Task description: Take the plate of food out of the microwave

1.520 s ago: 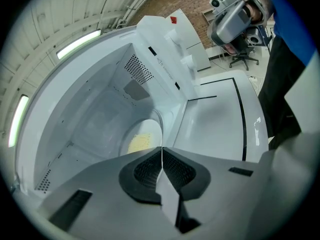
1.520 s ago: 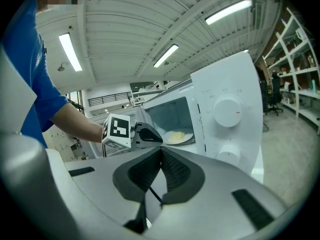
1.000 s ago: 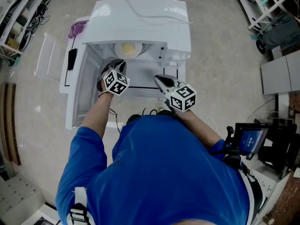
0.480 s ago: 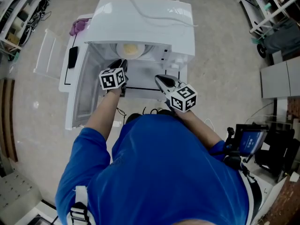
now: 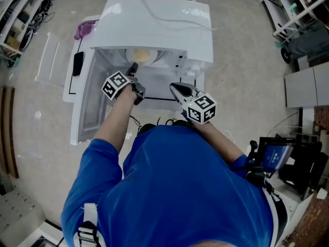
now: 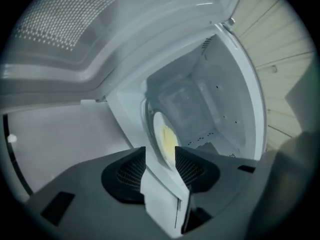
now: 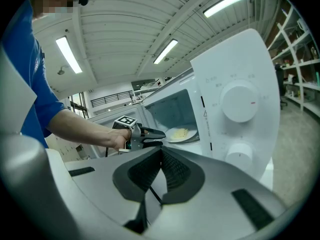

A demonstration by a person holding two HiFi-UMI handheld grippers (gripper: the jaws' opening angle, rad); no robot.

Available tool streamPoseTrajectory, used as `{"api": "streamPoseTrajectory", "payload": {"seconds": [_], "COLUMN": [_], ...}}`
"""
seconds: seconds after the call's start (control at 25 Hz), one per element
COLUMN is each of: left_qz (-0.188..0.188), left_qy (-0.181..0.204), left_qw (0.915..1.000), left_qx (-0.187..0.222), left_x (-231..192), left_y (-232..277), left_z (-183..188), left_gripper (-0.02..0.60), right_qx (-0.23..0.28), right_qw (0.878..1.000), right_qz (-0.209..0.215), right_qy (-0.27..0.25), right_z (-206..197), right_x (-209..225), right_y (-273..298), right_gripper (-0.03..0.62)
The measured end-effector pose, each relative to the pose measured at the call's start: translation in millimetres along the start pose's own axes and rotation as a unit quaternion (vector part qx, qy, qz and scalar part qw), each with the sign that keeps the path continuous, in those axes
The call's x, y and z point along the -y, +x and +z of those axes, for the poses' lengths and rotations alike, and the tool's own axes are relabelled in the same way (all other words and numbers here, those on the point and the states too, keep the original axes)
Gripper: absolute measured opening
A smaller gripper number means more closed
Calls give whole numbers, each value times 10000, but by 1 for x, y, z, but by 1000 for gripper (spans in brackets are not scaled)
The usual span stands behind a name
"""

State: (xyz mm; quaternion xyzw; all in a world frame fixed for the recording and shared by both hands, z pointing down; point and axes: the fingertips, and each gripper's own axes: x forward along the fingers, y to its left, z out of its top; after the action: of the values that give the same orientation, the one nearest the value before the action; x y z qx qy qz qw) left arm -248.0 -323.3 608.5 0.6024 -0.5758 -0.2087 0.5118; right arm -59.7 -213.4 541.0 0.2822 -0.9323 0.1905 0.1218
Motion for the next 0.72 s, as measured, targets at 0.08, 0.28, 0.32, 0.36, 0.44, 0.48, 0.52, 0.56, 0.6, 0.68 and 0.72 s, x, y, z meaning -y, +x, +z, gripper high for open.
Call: {"api": "streamPoseTrajectory", "payload": {"seconds": [0.08,0.28,0.32,0.36,0.44,0.48,0.52,0.56,0.6,0.68,0.72], "left_qz": [17,167,200,235,301,325,349,373,395,422,421], "left_qy": [-264,-674,-725,-758,-792,-810,-827,-841,-860,-909,-928], "left_qw": [9997,9975,9971,9967,9962,9959,9956,9953,9950,9944,9942], "left_qx": [-12,-107,-132,-158,-205,-232,-262,-291,-315,-338,-341], "left_x": [-2,-7,-8,-9,-10,-10,-11,-11,-12,-13,-14], "left_y": [3,12,13,14,17,17,18,18,19,18,18], "left_z": [-1,-6,-7,-8,-9,-10,-10,-11,-11,-11,-11], "left_gripper": [181,181,181,181,181,181,180,179,178,160,158], "right_qx": [-14,-22,-22,-21,-16,-11,-5,2,7,13,15], "right_qw": [10000,10000,10000,10000,10000,10000,10000,10000,9999,9999,9999], "right_qz": [3,-22,-30,-39,-59,-70,-80,-88,-96,-106,-108], "right_qy": [-11,-16,-12,-6,13,23,32,37,39,43,48], "right_z": [-1,-2,-2,-2,-2,-2,-2,-2,-2,-2,-2], "right_x": [0,1,2,3,5,5,5,6,6,6,6], "right_y": [0,-1,-2,-3,-4,-4,-4,-4,-4,-4,-4], "right_gripper": [3,3,3,3,3,3,3,3,3,3,3]}}
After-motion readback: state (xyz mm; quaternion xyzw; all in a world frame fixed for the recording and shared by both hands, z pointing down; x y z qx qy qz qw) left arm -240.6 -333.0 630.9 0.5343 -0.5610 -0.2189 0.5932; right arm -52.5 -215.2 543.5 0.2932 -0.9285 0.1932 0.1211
